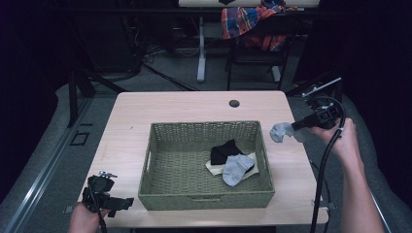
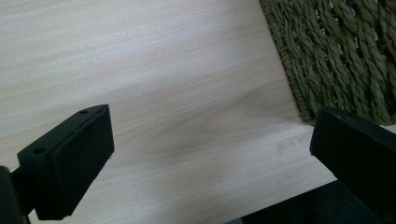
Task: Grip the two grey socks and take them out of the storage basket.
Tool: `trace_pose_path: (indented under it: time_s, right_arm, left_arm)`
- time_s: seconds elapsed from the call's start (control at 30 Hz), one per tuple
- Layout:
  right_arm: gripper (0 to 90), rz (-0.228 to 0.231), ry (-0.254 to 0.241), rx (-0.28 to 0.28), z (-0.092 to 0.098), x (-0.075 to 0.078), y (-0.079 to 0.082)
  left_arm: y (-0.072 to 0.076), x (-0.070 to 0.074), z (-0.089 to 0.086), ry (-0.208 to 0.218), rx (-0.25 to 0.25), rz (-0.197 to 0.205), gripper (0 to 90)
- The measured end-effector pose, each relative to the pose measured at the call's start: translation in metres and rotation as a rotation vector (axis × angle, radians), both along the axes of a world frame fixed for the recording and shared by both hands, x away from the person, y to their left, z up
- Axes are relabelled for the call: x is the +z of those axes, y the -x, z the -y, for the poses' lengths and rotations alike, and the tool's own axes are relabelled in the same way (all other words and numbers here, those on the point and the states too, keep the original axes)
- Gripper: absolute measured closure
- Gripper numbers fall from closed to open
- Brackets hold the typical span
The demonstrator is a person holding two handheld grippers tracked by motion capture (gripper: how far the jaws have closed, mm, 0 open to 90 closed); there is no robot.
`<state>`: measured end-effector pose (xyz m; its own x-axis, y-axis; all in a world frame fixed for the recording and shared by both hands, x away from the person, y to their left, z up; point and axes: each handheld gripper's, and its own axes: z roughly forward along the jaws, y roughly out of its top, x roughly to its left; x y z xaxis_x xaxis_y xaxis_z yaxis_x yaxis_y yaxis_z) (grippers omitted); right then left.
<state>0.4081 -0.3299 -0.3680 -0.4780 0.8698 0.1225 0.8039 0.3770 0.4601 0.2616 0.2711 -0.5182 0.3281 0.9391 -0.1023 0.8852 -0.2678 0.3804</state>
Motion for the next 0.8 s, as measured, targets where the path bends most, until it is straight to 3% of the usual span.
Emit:
trace_pose_path:
  time_s: [0.2,0.8]
  right_arm:
    - [85.5,-0.016,0.005,-0.023,0.003,-0.01,-0.002]
    - [85.5,-0.063,0.033,-0.02,-0.001,-0.039,-0.011]
  left_arm:
    - [0.0,0.0,0.0,-0.001,-0.003,-0.002,0.0]
    - [0.0,0.0,0.0,0.001,-0.003,-0.001,0.0]
